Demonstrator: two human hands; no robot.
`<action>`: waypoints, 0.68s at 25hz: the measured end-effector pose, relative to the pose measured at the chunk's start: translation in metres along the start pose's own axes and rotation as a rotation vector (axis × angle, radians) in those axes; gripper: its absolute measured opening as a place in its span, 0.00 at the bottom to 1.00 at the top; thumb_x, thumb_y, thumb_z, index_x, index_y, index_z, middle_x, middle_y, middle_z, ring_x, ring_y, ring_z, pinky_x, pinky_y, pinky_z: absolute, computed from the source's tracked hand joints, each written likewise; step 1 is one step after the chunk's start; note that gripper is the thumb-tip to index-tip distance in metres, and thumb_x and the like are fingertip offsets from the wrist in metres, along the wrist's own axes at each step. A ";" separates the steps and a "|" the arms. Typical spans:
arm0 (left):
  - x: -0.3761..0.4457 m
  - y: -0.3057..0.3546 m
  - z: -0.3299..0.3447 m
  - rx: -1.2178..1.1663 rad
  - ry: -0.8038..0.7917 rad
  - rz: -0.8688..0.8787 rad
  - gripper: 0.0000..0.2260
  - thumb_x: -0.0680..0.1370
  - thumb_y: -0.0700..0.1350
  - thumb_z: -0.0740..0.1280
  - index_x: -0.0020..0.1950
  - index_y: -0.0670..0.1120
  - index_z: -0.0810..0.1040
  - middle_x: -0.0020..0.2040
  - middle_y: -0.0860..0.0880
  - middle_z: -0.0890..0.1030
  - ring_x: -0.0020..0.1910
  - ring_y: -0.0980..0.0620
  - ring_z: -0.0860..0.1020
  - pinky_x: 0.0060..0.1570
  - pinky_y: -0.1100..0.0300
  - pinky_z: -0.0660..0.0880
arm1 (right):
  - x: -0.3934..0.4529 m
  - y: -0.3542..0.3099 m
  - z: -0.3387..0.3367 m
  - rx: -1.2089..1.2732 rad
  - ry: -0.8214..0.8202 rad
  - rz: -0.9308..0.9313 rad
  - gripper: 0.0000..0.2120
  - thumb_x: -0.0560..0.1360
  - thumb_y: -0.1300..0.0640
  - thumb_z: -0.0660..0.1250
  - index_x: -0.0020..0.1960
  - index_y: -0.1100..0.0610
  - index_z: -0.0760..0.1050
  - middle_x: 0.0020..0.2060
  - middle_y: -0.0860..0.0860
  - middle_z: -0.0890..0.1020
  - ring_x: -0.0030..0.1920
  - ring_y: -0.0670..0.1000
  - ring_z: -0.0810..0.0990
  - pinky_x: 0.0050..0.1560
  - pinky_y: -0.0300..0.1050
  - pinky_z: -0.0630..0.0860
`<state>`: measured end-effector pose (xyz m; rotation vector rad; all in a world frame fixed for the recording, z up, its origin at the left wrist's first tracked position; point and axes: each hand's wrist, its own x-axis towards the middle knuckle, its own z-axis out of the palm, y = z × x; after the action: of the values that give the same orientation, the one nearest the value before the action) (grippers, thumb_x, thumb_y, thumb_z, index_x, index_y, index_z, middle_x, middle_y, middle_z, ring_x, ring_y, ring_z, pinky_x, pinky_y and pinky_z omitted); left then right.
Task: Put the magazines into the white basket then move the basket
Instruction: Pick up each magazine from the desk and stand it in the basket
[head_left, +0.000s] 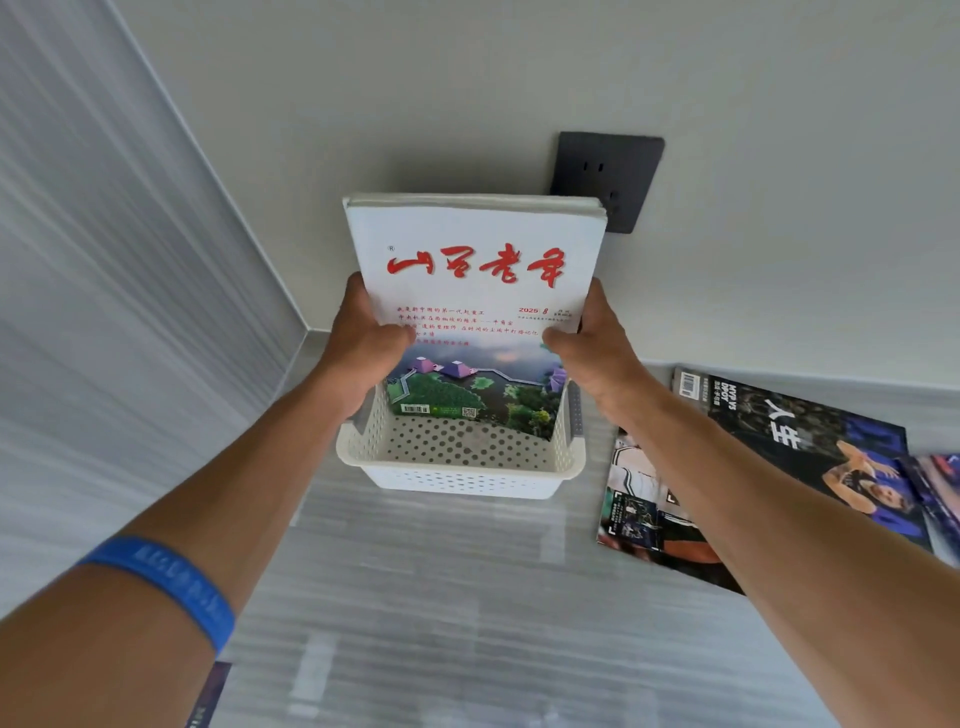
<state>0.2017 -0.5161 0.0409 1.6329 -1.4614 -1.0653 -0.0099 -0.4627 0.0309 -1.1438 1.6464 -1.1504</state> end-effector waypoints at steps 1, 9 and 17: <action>0.002 -0.001 0.001 0.027 -0.013 -0.010 0.26 0.74 0.31 0.66 0.68 0.49 0.65 0.59 0.53 0.76 0.58 0.53 0.73 0.44 0.66 0.72 | 0.002 0.003 0.000 -0.003 -0.008 0.015 0.28 0.73 0.72 0.60 0.69 0.53 0.63 0.58 0.50 0.79 0.41 0.44 0.77 0.31 0.38 0.76; -0.040 -0.084 0.005 0.478 0.046 0.182 0.29 0.71 0.45 0.75 0.68 0.51 0.67 0.64 0.50 0.75 0.62 0.46 0.74 0.51 0.49 0.75 | -0.012 0.044 0.012 -0.100 0.049 0.031 0.35 0.75 0.68 0.64 0.75 0.47 0.56 0.67 0.50 0.74 0.60 0.51 0.79 0.43 0.34 0.77; -0.039 -0.093 0.004 0.580 0.081 0.232 0.32 0.69 0.40 0.71 0.70 0.48 0.64 0.65 0.47 0.74 0.62 0.42 0.73 0.53 0.43 0.76 | -0.037 0.078 0.019 -0.210 0.148 0.024 0.21 0.81 0.56 0.60 0.72 0.50 0.61 0.45 0.52 0.84 0.41 0.53 0.83 0.49 0.57 0.81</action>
<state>0.2369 -0.4654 -0.0391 1.7961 -1.9665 -0.4570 0.0003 -0.4180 -0.0451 -1.1884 1.9270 -1.0883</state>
